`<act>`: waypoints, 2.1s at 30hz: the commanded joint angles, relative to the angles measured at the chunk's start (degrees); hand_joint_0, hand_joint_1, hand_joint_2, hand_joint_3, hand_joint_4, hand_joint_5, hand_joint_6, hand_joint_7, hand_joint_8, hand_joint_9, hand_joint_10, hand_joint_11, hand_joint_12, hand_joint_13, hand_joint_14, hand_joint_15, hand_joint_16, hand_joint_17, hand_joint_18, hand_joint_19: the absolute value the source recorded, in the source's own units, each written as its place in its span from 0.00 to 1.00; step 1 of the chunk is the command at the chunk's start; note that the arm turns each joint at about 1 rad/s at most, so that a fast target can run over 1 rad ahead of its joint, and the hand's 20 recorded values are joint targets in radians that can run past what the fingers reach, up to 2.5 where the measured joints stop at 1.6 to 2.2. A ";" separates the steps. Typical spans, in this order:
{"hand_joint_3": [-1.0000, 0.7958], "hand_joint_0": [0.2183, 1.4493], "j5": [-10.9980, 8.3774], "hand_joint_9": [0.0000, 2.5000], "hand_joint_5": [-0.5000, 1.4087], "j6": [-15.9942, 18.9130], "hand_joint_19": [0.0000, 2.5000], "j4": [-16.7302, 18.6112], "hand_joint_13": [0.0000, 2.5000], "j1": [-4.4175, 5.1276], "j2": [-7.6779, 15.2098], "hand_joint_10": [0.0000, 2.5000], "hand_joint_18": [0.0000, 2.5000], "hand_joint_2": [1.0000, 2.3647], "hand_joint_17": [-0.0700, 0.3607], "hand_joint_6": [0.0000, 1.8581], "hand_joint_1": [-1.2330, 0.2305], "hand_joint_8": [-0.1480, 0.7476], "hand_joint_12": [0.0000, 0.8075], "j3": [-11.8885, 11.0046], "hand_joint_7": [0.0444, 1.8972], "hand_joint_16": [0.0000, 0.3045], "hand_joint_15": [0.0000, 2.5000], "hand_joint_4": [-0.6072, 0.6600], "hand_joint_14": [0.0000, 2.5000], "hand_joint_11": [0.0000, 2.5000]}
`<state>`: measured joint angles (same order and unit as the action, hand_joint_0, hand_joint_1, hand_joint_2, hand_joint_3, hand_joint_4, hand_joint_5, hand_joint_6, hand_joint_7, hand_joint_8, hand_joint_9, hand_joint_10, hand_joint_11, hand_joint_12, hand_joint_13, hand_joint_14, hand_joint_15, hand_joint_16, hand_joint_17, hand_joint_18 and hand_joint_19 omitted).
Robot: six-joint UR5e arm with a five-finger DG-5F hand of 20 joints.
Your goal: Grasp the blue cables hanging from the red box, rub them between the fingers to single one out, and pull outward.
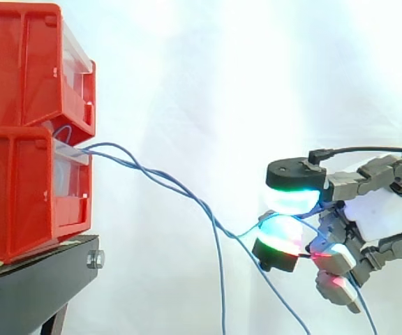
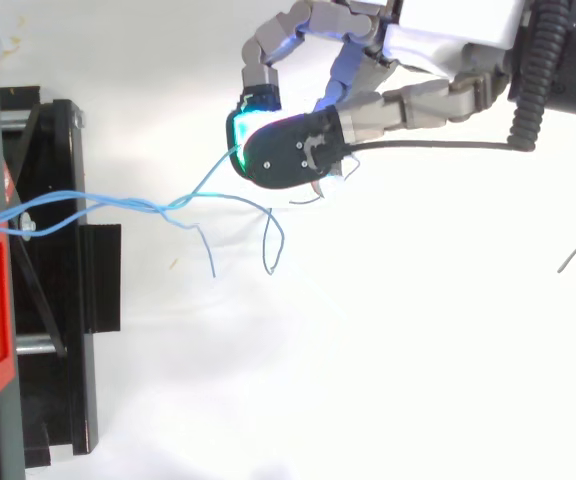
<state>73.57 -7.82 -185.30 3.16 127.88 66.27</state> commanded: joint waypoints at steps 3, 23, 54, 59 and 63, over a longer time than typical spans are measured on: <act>0.44 0.29 0.00 0.52 0.22 0.00 0.32 -0.06 0.45 0.01 0.00 0.01 0.39 0.01 0.43 0.47 0.35 0.43 0.42 0.00 0.60 0.17 0.36 0.45 0.01 0.33; 0.53 0.34 0.09 0.49 0.21 -2.72 0.34 0.12 0.44 0.01 0.00 0.01 0.37 0.02 0.38 0.50 0.24 0.40 0.37 0.00 0.60 0.13 0.39 0.41 0.01 0.35; 0.55 0.34 0.00 0.50 0.22 -3.43 0.33 6.09 0.45 0.36 0.00 0.01 0.38 0.02 0.38 0.50 0.25 0.41 0.37 0.09 0.60 0.14 0.39 0.38 0.01 0.34; 0.55 0.35 0.09 0.50 0.22 -3.43 0.34 6.18 0.44 0.36 0.09 0.01 0.37 0.02 0.37 0.50 0.25 0.40 0.36 0.09 0.60 0.13 0.40 0.39 0.01 0.35; 0.55 0.35 0.09 0.50 0.22 -3.43 0.34 6.18 0.44 0.36 0.09 0.01 0.37 0.02 0.37 0.50 0.25 0.40 0.36 0.09 0.59 0.13 0.39 0.39 0.01 0.35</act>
<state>73.64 -11.25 -179.13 3.50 127.93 66.35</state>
